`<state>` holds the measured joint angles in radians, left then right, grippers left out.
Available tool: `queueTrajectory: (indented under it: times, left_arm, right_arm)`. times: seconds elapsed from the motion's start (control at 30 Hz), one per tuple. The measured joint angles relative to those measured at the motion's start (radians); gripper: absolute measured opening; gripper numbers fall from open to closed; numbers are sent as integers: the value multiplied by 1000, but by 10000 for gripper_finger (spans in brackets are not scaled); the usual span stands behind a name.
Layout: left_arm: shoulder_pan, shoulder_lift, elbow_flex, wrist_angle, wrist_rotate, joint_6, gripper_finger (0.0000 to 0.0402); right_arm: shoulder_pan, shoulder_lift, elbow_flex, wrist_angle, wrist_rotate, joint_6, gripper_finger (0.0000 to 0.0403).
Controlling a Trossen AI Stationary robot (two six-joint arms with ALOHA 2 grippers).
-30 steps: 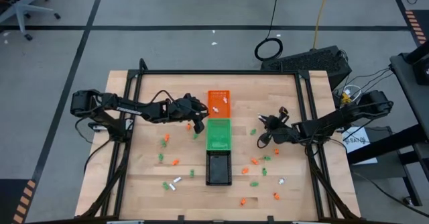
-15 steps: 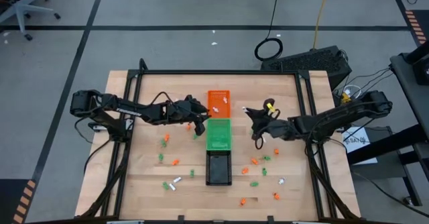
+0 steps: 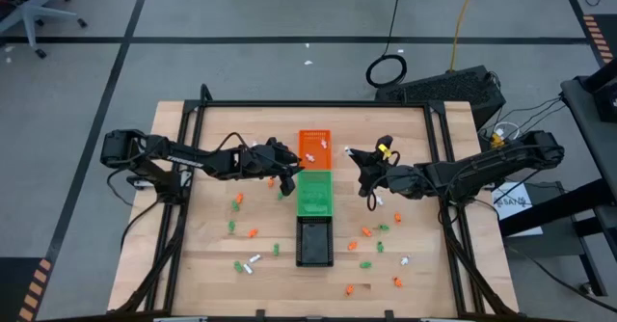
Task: Sort Halloween decoration
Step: Put the white skeleton toy into the orange bin
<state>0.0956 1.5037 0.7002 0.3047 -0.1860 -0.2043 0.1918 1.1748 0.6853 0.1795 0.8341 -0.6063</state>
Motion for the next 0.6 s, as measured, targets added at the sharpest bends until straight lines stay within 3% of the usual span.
queueTrajectory:
  times: [0.6]
  left_arm:
    - [0,-48,0,-40,1,0,125]
  right_arm:
    - [33,-1,0,-33,0,98,4]
